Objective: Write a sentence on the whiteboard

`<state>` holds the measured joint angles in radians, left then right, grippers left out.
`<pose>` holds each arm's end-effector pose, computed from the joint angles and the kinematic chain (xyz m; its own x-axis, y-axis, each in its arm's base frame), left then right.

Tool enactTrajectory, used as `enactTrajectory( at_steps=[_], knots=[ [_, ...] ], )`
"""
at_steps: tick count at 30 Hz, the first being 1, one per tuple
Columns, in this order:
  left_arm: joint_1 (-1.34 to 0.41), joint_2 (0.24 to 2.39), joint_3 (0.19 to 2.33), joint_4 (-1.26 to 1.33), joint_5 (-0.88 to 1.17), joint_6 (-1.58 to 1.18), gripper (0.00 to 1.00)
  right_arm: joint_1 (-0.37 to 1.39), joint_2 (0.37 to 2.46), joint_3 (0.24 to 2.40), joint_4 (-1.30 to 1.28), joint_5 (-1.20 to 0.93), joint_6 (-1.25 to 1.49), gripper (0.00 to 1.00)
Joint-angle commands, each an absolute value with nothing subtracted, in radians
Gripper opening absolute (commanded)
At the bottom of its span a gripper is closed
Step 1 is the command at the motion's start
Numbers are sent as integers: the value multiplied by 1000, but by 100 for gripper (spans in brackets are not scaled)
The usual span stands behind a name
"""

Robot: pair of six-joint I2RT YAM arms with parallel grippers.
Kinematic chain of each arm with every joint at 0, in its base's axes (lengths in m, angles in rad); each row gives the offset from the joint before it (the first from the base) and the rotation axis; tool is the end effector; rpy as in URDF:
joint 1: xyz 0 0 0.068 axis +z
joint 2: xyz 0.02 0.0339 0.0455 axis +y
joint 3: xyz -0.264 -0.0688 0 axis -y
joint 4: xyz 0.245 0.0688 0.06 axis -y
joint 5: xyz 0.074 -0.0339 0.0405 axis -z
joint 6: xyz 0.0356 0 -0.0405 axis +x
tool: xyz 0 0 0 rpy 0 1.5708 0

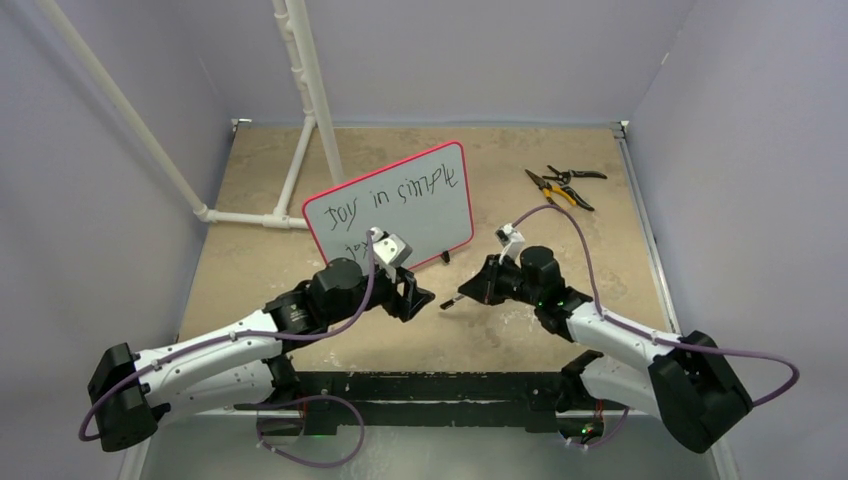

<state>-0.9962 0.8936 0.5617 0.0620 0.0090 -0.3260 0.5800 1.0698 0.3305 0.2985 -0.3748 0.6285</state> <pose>0.1146 -0.1776 0.2669 -0.4076 0.0403 -0.9123 0.7532 0.5796 -0.3109 0.1698 0.1268 0.1786 -0.7514 0.1618 -0.6398 -0.4267 0.6203 0.6581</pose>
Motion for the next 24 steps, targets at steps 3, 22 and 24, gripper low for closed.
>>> enactTrajectory(
  at_steps=[3, 22, 24],
  knots=[
    [-985, 930, 675, -48, -106, -342, 65, 469, 1160, 365, 309, -260, 612, 13],
    [-846, 1025, 971, -102, -218, -219, 73, 341, 841, 501, 256, 141, 372, 99],
    [-844, 1004, 1005, -98, -289, -177, 73, 342, 768, 487, 312, 165, 311, 99]
  ],
)
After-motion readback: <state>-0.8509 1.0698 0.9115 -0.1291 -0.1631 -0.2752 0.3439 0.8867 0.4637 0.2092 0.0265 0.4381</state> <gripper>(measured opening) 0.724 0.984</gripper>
